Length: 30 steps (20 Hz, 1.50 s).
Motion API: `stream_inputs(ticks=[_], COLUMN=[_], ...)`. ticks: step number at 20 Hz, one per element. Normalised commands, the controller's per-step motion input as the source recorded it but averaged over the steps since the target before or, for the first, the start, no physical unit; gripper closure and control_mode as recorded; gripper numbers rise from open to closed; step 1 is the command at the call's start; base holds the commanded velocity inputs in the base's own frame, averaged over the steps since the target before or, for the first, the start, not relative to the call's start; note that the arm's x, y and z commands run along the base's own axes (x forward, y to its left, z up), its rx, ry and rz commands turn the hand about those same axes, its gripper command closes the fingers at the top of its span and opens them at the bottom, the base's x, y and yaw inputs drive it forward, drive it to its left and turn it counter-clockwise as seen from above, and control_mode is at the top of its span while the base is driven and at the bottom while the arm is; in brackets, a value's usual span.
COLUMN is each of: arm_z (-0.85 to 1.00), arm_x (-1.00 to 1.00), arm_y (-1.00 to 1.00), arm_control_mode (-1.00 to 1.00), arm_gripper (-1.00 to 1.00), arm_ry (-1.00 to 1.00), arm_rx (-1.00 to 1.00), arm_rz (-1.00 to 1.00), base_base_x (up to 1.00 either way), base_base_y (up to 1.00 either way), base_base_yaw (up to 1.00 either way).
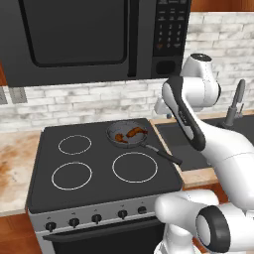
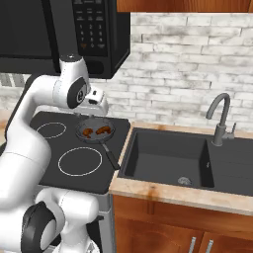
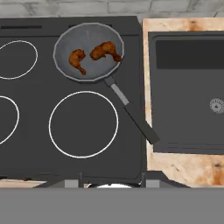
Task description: Take the chicken drumsticks from the pan and place one on each plate on the dining counter.
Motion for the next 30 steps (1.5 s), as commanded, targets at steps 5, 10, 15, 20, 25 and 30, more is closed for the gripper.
stream_inputs(ticks=[5,10,15,20,25,30], arm_z=[-0.09,-0.30,-0.36,-0.37,-0.35,-0.34], arm_x=[-0.18,-0.13,0.20,0.18,0.07,0.32], arm_y=[0.01,0.17,0.34,0.19,0.06,0.05], arm_control_mode=[-1.00,-1.00,-1.00,-1.00,-1.00,-1.00], arm_gripper=[-1.00,-1.00,-1.00,-1.00,-1.00,-1.00], arm_ry=[0.00,0.02,0.00,0.00,-0.10,-0.10], arm_rx=[-0.04,-0.19,-0.14,-0.01,0.04,0.09], arm_rz=[0.02,0.01,-0.14,-0.18,-0.16,-0.32], base_base_x=[0.00,0.00,0.00,0.00,0.00,0.00], base_base_y=[0.00,0.00,0.00,0.00,0.00,0.00], base_base_yaw=[0.00,0.00,0.00,0.00,0.00,0.00])
